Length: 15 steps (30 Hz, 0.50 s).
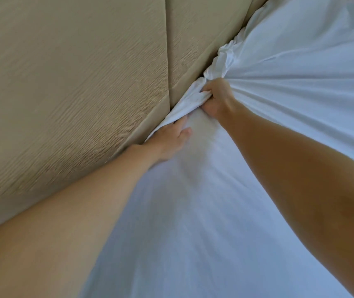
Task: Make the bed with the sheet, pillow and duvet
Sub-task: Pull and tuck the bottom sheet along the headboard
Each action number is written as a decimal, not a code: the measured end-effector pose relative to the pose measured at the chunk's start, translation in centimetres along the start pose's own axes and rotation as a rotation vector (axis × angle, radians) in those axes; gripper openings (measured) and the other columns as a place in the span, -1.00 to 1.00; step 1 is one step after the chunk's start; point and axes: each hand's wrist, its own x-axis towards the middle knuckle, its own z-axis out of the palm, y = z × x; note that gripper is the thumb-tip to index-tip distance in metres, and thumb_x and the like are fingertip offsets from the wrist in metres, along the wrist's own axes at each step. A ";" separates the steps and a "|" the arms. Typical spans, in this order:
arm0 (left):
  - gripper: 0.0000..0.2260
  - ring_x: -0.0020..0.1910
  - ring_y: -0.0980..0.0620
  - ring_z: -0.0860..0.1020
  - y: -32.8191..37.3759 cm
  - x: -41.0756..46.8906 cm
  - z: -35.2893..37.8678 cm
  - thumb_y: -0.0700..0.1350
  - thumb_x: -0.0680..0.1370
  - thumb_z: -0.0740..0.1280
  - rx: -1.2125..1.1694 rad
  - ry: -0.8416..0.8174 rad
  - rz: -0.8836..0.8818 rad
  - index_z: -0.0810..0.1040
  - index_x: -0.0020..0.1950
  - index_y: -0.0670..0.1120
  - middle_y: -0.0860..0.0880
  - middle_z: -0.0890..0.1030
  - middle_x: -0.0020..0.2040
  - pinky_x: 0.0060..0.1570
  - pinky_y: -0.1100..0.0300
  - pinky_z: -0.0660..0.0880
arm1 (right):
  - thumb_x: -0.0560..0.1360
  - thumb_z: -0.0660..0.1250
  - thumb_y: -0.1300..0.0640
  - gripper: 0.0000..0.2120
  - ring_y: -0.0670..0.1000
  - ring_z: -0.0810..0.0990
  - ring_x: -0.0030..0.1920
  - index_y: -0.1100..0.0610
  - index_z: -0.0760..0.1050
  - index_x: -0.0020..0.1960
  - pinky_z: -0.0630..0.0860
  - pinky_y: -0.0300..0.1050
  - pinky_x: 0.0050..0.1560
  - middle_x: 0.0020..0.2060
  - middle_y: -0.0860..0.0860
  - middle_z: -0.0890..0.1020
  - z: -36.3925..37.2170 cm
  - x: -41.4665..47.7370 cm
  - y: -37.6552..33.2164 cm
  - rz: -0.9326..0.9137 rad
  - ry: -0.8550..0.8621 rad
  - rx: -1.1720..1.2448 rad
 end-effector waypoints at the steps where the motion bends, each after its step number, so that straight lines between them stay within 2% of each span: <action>1: -0.54 0.47 -0.03 0.20 0.1 0.2 0.0 -0.03 0.66 0.00 0.014 0.008 -0.007 -0.03 0.55 0.07 -0.07 0.18 0.52 0.36 0.17 0.16 | 0.53 0.03 0.44 -0.57 0.29 0.31 0.39 0.45 0.20 0.40 0.32 0.07 0.35 0.35 0.37 0.34 -0.3 -0.3 -0.1 -0.010 -0.024 -0.027; 3: -0.55 0.49 -0.03 0.16 0.3 0.2 0.0 -0.04 0.66 -0.02 0.061 0.048 0.010 -0.02 0.55 0.01 -0.07 0.13 0.54 0.40 0.14 0.14 | 0.52 0.14 0.40 -0.68 0.26 0.44 0.29 0.37 0.35 0.27 0.39 0.06 0.33 0.10 0.30 0.53 -0.8 -1.3 -0.3 -0.027 -0.081 -0.049; 4: -0.55 0.49 -0.03 0.15 0.5 0.0 0.1 -0.06 0.66 -0.01 0.107 0.081 0.022 0.02 0.55 -0.04 -0.08 0.13 0.54 0.43 0.13 0.14 | 0.52 0.18 0.36 -0.76 0.21 0.49 0.25 0.32 0.38 0.19 0.42 0.05 0.32 0.00 0.22 0.55 -1.1 -1.8 -0.3 -0.046 -0.110 -0.032; 5: -0.57 0.49 -0.04 0.17 0.7 -0.5 0.3 -0.11 0.66 0.01 0.178 0.127 0.034 0.08 0.53 -0.10 -0.09 0.17 0.52 0.43 0.11 0.16 | 0.52 0.21 0.33 -0.79 0.18 0.51 0.22 0.29 0.39 0.14 0.44 0.04 0.30 -0.01 0.19 0.55 -1.5 -2.2 -0.2 -0.059 -0.143 0.005; 6: -0.59 0.46 -0.04 0.22 0.8 -1.2 0.5 -0.17 0.64 0.04 0.248 0.176 0.052 0.14 0.51 -0.15 -0.10 0.23 0.49 0.40 0.10 0.22 | 0.50 0.24 0.29 -0.77 0.16 0.53 0.20 0.28 0.40 0.15 0.47 0.03 0.27 0.03 0.18 0.56 -1.8 -2.7 -0.1 -0.082 -0.148 -0.008; 8: -0.60 0.39 -0.08 0.32 0.3 -3.4 1.3 -0.29 0.59 0.02 0.350 0.237 0.089 0.24 0.44 -0.23 -0.14 0.35 0.41 0.32 0.11 0.32 | 0.39 0.32 0.19 -0.59 0.11 0.57 0.13 0.27 0.39 0.20 0.53 -0.03 0.17 0.09 0.15 0.57 -2.6 -3.4 0.6 -0.156 -0.101 -0.097; 10: -0.53 0.33 -0.16 0.44 -1.2 -6.1 2.5 -0.30 0.50 -0.05 0.475 0.311 0.158 0.35 0.36 -0.33 -0.24 0.44 0.33 0.30 0.08 0.38 | 0.32 0.39 0.11 -0.54 -0.02 0.56 -0.06 0.24 0.31 0.11 0.50 -0.23 0.01 -0.07 0.03 0.53 -3.1 -4.6 1.7 -0.268 0.000 -0.294; 11: -0.53 0.26 -0.18 0.51 -2.2 -7.3 3.0 -0.27 0.46 -0.03 0.535 0.366 0.164 0.43 0.29 -0.37 -0.28 0.50 0.27 0.25 0.07 0.42 | 0.38 0.40 0.11 -0.60 -0.09 0.51 -0.15 0.19 0.26 0.07 0.43 -0.39 -0.10 -0.16 -0.03 0.48 -3.4 -5.1 2.4 -0.343 0.060 -0.402; 12: -0.55 0.20 -0.19 0.55 -3.3 -8.2 3.6 -0.26 0.46 0.01 0.587 0.423 0.164 0.48 0.24 -0.38 -0.30 0.54 0.23 0.23 0.06 0.44 | 0.44 0.36 0.13 -0.66 -0.15 0.46 -0.22 0.16 0.22 0.03 0.37 -0.45 -0.21 -0.21 -0.05 0.43 -3.6 -5.8 3.3 -0.430 0.107 -0.498; 14: -0.59 0.18 -0.20 0.56 -4.0 -9.7 4.3 -0.21 0.51 0.05 0.629 0.428 0.114 0.48 0.24 -0.38 -0.29 0.55 0.21 0.25 0.02 0.43 | 0.51 0.27 0.20 -0.83 -0.11 0.42 -0.26 0.14 0.26 -0.04 0.35 -0.38 -0.24 -0.23 -0.03 0.44 -3.7 -6.9 5.1 -0.596 0.122 -0.662; 15: -0.59 0.20 -0.21 0.55 -3.9 -10.1 4.5 -0.18 0.54 0.05 0.636 0.422 0.096 0.46 0.26 -0.39 -0.29 0.54 0.23 0.27 0.01 0.41 | 0.53 0.22 0.24 -0.93 -0.05 0.45 -0.22 0.16 0.32 -0.06 0.36 -0.31 -0.19 -0.20 0.01 0.49 -3.6 -7.4 5.8 -0.648 0.084 -0.723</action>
